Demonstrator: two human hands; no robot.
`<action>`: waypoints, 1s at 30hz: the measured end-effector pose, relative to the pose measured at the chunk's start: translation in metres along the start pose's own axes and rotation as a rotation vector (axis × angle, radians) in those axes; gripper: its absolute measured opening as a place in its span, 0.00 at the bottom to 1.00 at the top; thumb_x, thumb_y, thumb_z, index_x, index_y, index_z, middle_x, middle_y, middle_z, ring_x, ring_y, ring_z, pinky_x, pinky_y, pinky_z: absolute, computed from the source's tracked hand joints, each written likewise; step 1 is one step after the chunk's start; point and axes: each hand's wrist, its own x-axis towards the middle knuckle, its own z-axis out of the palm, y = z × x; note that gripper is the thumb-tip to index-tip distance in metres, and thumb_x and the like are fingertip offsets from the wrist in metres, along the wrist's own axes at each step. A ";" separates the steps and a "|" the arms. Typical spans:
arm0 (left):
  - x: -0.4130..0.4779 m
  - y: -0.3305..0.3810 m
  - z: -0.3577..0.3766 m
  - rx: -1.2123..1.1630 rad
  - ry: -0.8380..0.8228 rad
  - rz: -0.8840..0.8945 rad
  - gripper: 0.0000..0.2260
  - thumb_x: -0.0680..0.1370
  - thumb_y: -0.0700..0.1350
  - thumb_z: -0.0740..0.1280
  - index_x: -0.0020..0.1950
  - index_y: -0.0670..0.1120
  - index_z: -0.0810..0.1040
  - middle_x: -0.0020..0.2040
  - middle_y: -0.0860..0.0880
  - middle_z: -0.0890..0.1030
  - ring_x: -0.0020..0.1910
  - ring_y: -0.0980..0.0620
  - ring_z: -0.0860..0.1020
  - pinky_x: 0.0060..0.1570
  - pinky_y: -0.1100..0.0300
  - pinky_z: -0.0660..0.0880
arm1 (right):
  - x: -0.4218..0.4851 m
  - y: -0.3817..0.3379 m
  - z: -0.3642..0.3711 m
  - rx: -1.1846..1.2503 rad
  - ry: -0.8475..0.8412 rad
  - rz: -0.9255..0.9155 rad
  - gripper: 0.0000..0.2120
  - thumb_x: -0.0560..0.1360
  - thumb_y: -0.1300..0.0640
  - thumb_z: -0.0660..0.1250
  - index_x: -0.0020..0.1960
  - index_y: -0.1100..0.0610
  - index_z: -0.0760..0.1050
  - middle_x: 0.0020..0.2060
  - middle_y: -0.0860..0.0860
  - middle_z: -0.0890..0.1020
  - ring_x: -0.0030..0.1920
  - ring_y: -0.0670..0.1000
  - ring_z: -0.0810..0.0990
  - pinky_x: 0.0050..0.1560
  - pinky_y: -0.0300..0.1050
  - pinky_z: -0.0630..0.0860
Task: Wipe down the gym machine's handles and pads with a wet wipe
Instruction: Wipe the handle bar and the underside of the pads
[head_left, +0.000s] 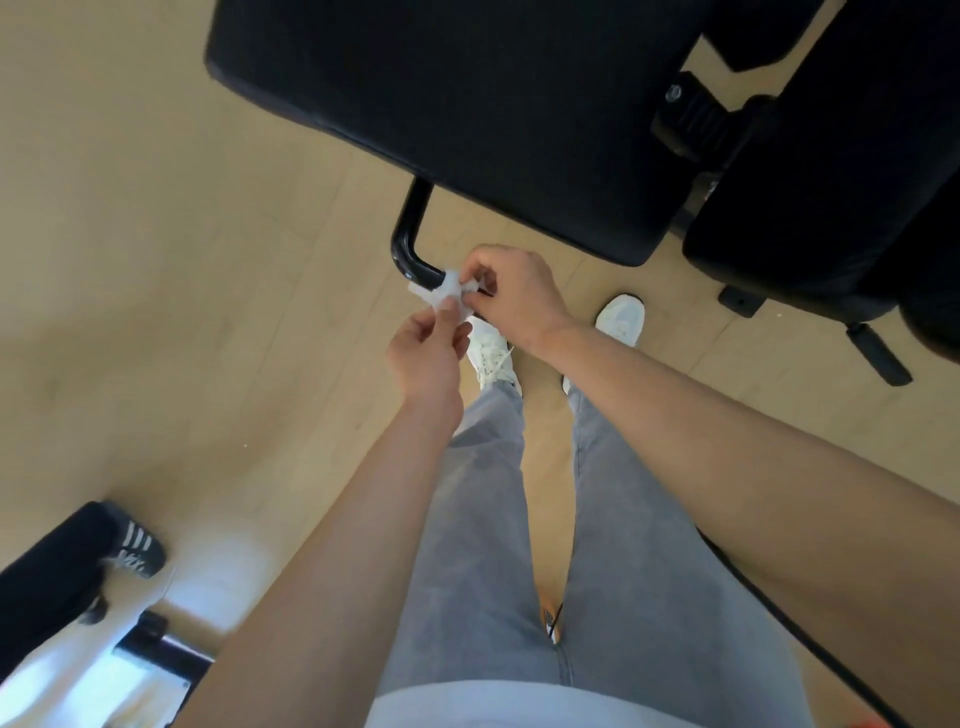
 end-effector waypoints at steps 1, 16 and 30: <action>-0.003 0.003 -0.002 0.028 -0.015 0.024 0.07 0.82 0.46 0.70 0.49 0.42 0.79 0.43 0.48 0.83 0.39 0.58 0.83 0.44 0.64 0.79 | -0.003 -0.002 0.000 0.013 0.018 0.003 0.06 0.72 0.64 0.75 0.48 0.57 0.82 0.40 0.46 0.81 0.41 0.48 0.79 0.49 0.46 0.79; -0.050 0.130 0.050 0.163 -0.289 0.281 0.06 0.84 0.45 0.65 0.52 0.43 0.75 0.48 0.47 0.82 0.48 0.54 0.83 0.46 0.61 0.81 | -0.034 -0.041 -0.109 0.340 0.114 0.248 0.07 0.75 0.61 0.75 0.52 0.55 0.83 0.40 0.49 0.84 0.39 0.44 0.79 0.43 0.41 0.77; -0.058 0.217 0.233 0.461 -0.323 0.521 0.06 0.77 0.48 0.75 0.52 0.49 0.83 0.47 0.51 0.86 0.48 0.53 0.84 0.53 0.53 0.83 | 0.089 -0.045 -0.287 1.211 0.079 0.512 0.12 0.80 0.55 0.71 0.63 0.54 0.79 0.57 0.55 0.85 0.56 0.54 0.86 0.56 0.53 0.83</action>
